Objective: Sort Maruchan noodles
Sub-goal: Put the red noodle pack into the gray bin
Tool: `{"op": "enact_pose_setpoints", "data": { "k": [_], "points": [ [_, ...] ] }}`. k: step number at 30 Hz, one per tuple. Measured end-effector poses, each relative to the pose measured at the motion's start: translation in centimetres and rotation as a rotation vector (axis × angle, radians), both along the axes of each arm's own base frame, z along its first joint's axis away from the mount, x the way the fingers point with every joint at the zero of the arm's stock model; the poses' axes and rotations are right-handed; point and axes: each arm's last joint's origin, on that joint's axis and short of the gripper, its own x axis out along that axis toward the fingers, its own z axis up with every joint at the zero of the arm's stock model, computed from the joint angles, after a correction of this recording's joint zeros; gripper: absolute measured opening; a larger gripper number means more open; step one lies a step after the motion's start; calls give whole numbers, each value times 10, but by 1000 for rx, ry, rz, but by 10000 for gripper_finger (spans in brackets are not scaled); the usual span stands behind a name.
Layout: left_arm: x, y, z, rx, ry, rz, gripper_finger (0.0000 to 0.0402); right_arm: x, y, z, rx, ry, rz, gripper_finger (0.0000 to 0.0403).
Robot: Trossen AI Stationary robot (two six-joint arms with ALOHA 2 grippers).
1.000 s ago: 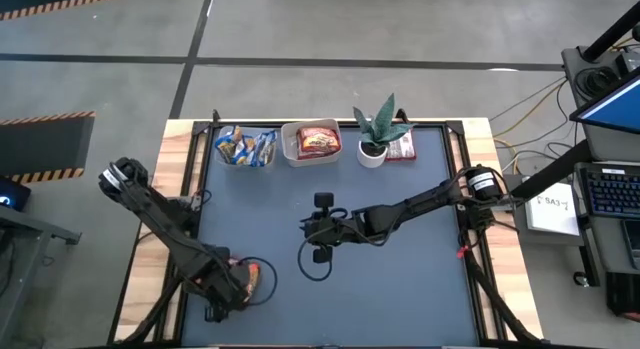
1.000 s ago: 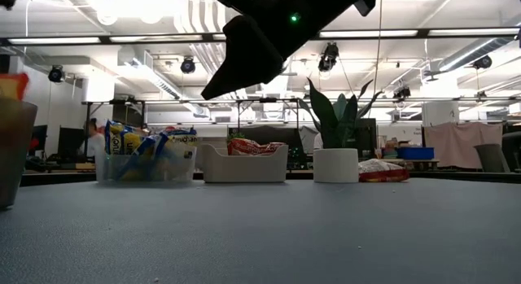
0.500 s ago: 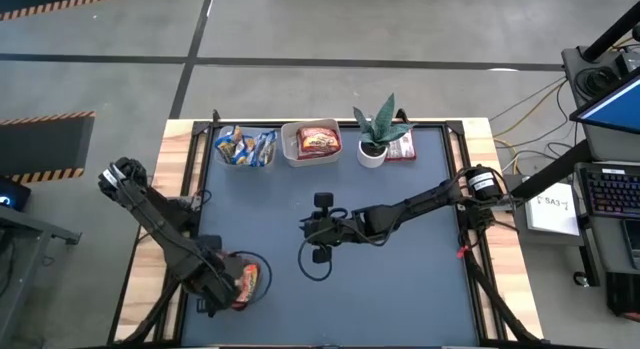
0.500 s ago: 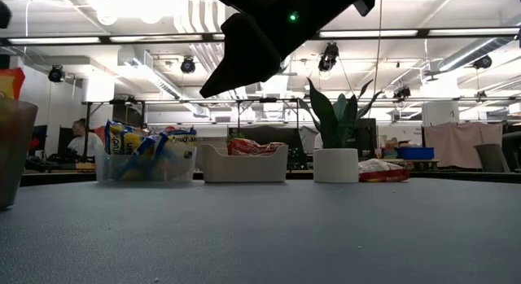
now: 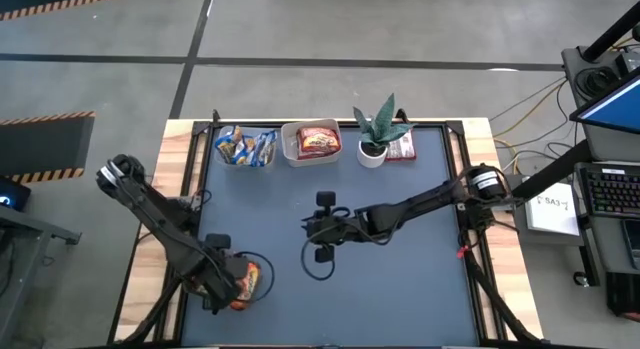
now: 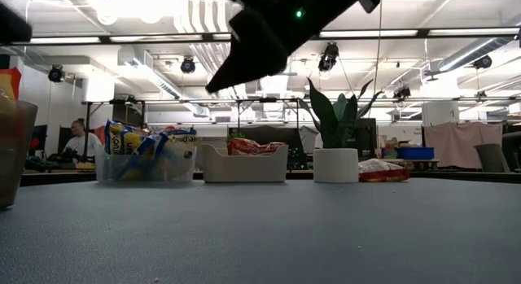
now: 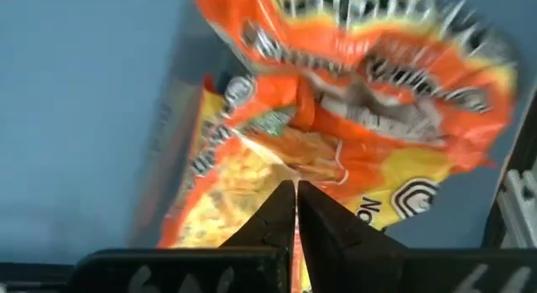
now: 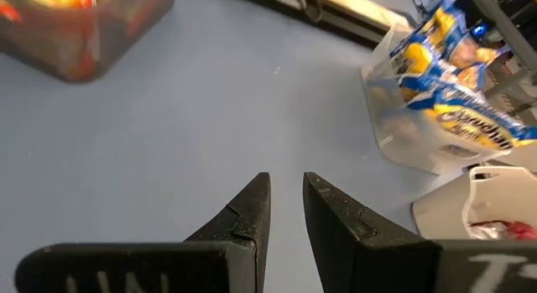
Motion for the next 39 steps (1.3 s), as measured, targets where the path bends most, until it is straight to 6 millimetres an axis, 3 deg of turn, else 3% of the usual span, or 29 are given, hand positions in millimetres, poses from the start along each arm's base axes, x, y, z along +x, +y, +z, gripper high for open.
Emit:
{"op": "enact_pose_setpoints", "data": {
  "k": [5, 12, 19, 24, 29, 33, 39],
  "points": [
    [-4, 10, 32, 57, -173, -1, 0, -8, -5, 14, 4, -10, -9, 63],
    [-4, 26, 74, 211, -634, -111, 0, -29, -23, 29, 28, 39, -68, 63],
    [2, 30, 100, 220, -987, -360, 0, -74, -46, 28, 110, 12, -185, 63],
    [5, 44, 95, 308, -1018, -425, 0, -115, -65, 25, 168, -47, -360, 63],
    [15, 63, 84, 416, -1034, -367, 0, -155, -79, 23, 306, -76, -509, 63],
    [22, 77, 73, 486, -1012, -323, 0, -185, -95, 23, 430, -40, -726, 63],
    [29, 93, 65, 533, -968, -274, 0, -211, -119, 11, 489, 40, -1008, 63]
  ]
}}
